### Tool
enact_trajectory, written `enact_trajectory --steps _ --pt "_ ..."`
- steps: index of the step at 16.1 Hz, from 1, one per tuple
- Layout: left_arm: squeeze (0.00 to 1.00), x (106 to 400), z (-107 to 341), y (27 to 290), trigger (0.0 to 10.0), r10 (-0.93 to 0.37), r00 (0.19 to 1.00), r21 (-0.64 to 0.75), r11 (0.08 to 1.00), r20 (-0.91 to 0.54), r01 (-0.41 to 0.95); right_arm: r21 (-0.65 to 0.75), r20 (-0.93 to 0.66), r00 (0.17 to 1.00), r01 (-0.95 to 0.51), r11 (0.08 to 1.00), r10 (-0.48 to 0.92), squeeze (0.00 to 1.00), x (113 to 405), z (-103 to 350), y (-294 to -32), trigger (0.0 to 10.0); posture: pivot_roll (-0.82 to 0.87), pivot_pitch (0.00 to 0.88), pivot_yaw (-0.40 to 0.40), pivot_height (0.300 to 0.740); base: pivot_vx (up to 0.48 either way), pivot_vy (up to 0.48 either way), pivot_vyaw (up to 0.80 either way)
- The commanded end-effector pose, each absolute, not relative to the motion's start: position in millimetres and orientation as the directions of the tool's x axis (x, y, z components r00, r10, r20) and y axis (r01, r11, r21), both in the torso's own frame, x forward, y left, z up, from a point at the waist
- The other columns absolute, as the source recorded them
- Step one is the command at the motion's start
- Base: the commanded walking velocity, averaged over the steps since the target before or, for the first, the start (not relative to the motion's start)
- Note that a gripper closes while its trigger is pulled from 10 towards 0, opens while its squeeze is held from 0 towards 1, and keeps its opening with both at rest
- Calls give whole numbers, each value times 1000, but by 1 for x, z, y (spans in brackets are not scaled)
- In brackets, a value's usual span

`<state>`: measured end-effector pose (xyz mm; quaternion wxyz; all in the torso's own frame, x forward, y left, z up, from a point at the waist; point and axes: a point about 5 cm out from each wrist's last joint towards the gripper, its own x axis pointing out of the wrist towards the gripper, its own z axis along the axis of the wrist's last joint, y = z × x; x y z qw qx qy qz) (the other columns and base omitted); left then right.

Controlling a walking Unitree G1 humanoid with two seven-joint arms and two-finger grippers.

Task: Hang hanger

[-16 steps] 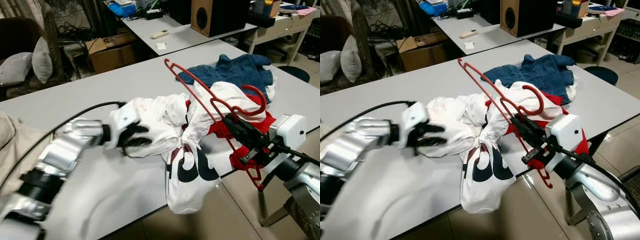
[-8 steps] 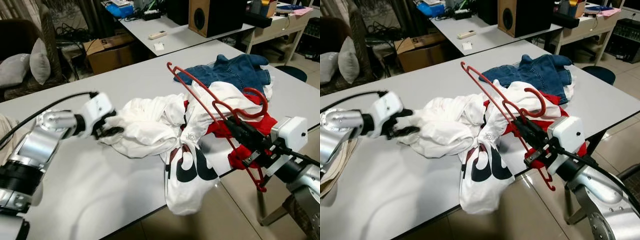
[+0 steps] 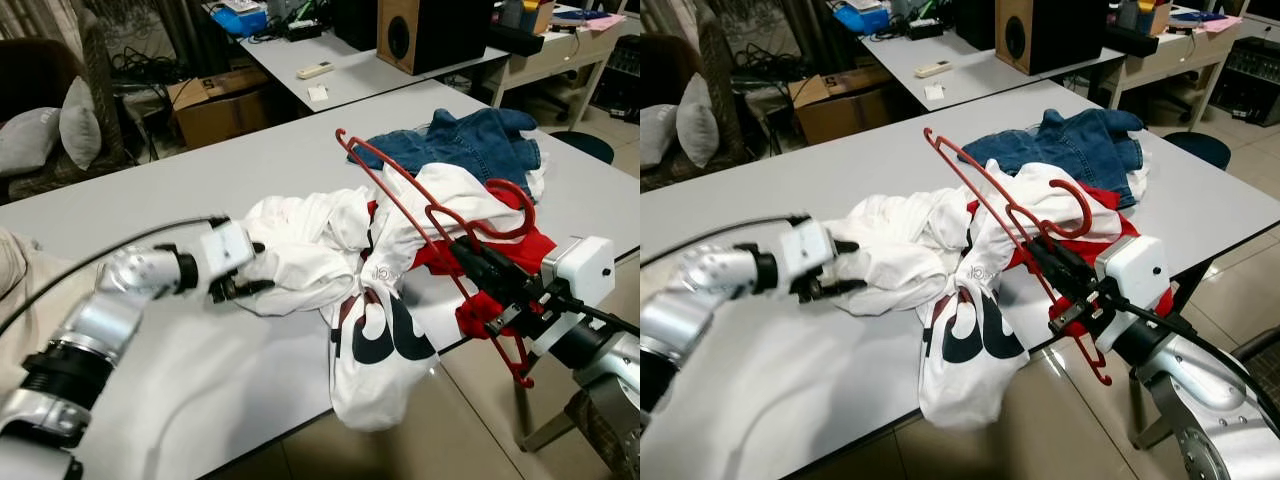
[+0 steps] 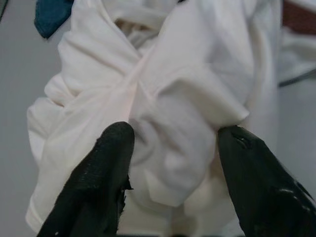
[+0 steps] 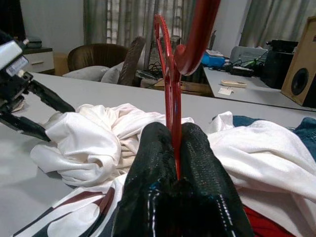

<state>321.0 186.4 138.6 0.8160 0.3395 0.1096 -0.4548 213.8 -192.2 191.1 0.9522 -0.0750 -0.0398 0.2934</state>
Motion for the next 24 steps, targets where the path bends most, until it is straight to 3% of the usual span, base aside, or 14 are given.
enact_trajectory --steps 1,5,6,7,8,10,13,24 --pt "0 324 143 185 10000 -671 578 491 348 -464 799 -176 36 817 -561 809 575 0 212 195 -192 10000 -109 0 138 740 0 0 0" --pt "0 325 134 177 10000 -683 561 521 300 -467 799 -178 36 820 -558 811 572 0 212 196 -192 10000 -120 0 144 740 0 0 0" --pt "0 330 131 180 1333 -651 598 556 310 -467 771 -178 34 820 -558 811 572 0 212 196 -192 10000 -123 0 142 740 0 0 0" --pt "0 332 130 181 1333 -641 611 568 314 -464 761 -179 33 820 -558 810 572 0 211 196 -192 10000 -123 0 142 740 0 0 0" --pt "0 333 130 180 0 -639 616 574 315 -461 756 -178 30 820 -559 810 572 0 211 196 -193 10000 -125 0 141 740 0 0 0" --pt "0 334 130 181 0 -637 619 579 314 -459 752 -177 27 820 -559 810 572 0 210 196 -193 10000 -128 0 143 740 0 0 0" --pt "0 345 130 185 0 -580 688 619 362 -436 697 -178 25 821 -557 811 570 0 209 196 -192 10000 -139 0 147 740 0 0 0" --pt "0 356 152 170 0 -696 666 472 507 -269 721 -166 9 819 -564 809 573 0 202 193 -191 10000 -149 0 167 740 0 0 0"
